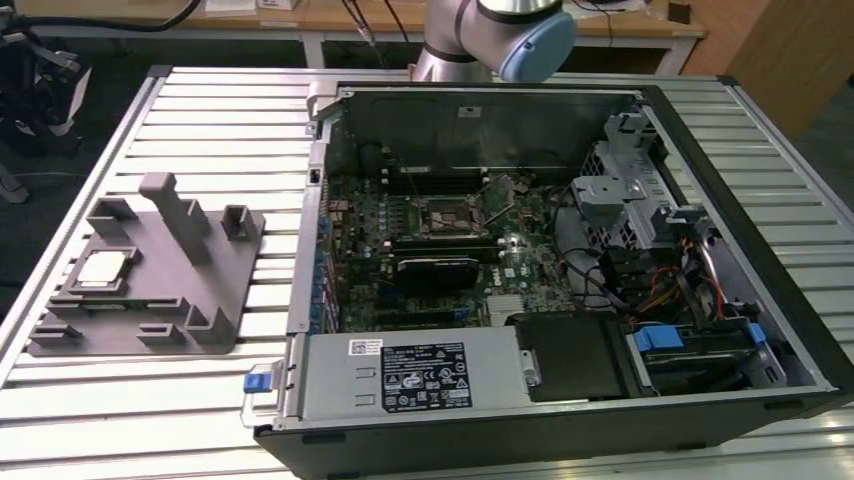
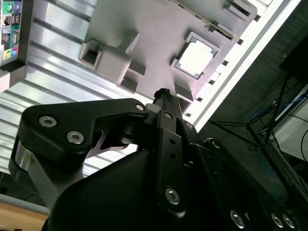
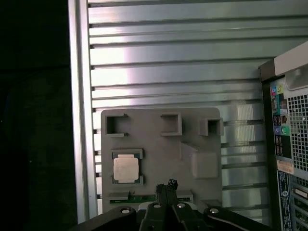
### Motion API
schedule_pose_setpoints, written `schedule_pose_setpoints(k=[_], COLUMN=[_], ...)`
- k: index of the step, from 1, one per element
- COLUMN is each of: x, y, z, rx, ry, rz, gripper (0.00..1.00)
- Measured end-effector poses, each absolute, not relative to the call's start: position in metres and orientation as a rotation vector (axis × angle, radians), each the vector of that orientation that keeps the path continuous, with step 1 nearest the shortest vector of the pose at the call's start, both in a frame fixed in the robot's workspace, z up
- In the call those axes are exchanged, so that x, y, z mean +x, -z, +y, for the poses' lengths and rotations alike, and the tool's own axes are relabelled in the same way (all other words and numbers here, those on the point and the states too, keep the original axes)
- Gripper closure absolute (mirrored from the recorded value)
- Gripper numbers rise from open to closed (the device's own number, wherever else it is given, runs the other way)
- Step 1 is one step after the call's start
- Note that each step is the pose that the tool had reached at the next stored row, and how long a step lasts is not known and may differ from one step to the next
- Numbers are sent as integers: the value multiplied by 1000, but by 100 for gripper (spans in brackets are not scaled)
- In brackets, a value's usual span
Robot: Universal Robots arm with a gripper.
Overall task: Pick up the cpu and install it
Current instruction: 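Reach for the cpu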
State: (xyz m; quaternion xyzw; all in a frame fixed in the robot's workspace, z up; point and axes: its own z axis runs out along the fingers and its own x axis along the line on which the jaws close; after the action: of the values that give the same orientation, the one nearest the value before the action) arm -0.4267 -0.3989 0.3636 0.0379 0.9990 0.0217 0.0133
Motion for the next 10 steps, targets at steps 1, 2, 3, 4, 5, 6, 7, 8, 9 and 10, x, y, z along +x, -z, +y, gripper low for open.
schedule_pose_setpoints(k=[1,2,3,4,5,6,7,8,9,10], x=[-428,-430,-431,-432,-433,-434,-434,-435,-436,-437], y=[-362,-361,-360,-359,-358,-356,-355,-353,-352,-351], z=[-399,-399,-399,-399,-399,-399,-399,-399,-399,-399], rx=[118,118,118,118,118,118,118,118,118,118], ry=[-68,-68,-68,-68,-68,-68,-68,-68,-68,-68], rz=[3112,3112,3112,3112,3112,3112,3112,3112,3112,3112], gripper=[89,89,89,89,89,89,89,89,89,89])
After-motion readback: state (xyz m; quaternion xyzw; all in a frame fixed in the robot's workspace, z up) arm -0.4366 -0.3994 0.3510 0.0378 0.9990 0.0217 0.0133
